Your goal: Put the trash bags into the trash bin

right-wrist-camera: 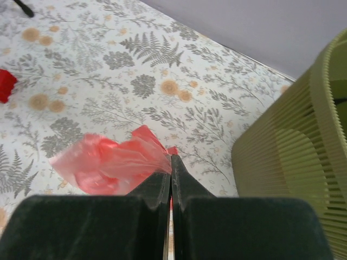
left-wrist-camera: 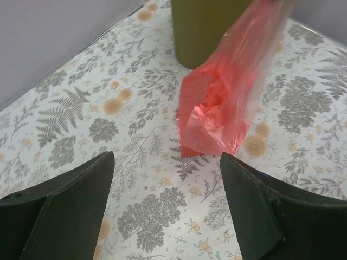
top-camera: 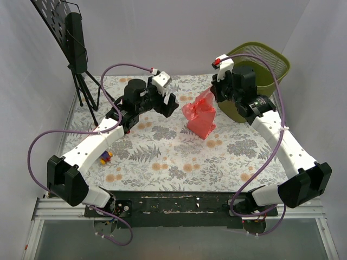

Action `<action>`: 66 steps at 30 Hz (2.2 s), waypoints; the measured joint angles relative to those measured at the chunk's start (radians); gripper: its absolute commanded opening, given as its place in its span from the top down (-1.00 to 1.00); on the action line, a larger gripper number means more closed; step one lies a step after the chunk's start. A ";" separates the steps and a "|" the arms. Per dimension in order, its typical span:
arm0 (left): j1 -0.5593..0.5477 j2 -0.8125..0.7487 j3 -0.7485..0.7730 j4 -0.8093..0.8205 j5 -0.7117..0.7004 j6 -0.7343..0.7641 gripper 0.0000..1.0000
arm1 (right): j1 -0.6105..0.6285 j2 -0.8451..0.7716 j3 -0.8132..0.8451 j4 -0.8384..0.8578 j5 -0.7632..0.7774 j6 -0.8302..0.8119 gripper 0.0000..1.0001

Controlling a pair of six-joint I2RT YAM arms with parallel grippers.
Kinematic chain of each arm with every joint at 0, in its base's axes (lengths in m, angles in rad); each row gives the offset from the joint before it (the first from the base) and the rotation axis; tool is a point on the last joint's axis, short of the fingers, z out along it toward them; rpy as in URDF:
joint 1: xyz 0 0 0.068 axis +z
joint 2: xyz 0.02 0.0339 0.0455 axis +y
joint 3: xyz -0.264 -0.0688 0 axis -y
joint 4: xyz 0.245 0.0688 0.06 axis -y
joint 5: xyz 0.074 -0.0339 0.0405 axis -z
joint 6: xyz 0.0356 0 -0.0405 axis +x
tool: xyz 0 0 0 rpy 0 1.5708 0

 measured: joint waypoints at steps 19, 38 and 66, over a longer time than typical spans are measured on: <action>-0.180 0.180 0.170 0.093 0.151 0.138 -0.30 | 0.023 0.021 0.022 -0.010 -0.149 0.007 0.97; -0.201 0.251 0.202 0.174 -0.018 0.187 0.01 | 0.028 0.010 0.018 -0.013 -0.182 0.000 0.97; -0.174 0.367 0.368 -0.016 -0.081 0.076 1.00 | 0.026 0.025 -0.033 0.008 -0.204 0.044 -0.08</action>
